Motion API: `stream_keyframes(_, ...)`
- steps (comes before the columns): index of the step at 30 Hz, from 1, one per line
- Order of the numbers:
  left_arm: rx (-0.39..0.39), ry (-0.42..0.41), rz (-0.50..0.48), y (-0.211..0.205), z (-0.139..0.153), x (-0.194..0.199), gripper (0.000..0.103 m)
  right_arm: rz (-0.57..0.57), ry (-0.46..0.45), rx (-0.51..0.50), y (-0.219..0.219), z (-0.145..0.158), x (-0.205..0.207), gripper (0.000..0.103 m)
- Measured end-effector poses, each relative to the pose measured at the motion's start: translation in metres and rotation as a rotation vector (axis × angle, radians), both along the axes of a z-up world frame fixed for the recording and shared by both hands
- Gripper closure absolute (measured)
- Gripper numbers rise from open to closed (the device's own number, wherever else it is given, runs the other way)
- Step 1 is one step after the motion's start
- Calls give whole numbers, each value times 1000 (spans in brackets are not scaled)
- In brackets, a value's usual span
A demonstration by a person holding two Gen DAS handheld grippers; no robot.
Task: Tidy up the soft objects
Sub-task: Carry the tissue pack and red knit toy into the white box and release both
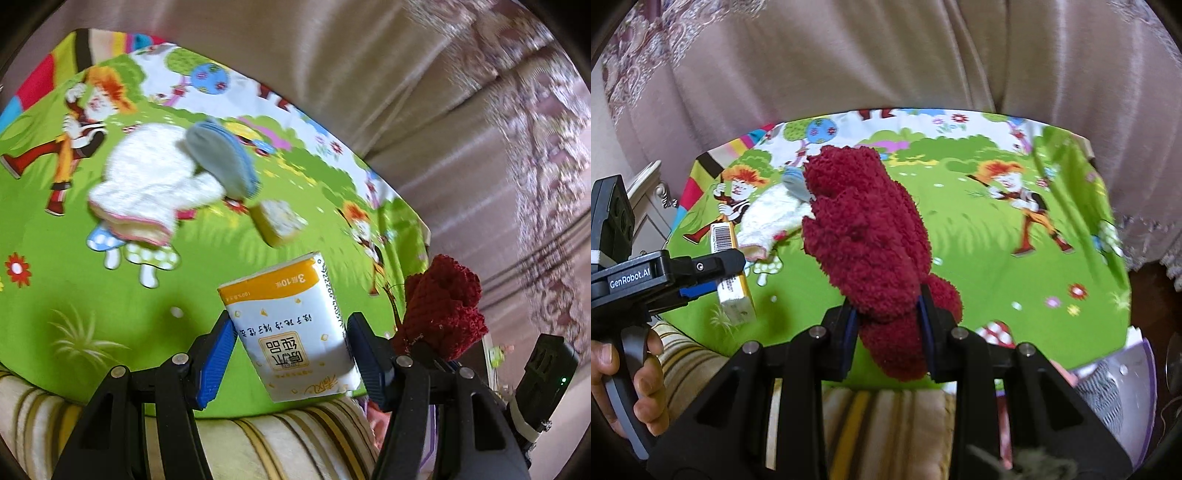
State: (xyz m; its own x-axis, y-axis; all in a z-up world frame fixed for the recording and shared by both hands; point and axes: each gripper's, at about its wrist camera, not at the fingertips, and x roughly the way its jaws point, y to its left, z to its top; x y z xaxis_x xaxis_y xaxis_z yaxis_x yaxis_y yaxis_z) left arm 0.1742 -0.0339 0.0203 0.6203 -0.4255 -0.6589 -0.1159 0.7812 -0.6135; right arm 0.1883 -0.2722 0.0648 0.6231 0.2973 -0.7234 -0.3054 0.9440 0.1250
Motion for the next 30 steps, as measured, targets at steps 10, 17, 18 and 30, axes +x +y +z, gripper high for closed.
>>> stream_keyframes(10,24,-37,-158,-65,24,-4,41,-126,-22,-18,-70,15,-32,69)
stream_keyframes(17,43,-55,-300,-126,36,-11,41,-223,-26,-29,-123,19,-59,69)
stream_keyframes(18,47,-57,-326,-137,37,-12,41,-235,-24,-30,-130,19,-62,69)
stream_keyframes(30,80,-46,-555,-232,37,-26,41,-423,25,-69,-221,2,-102,69)
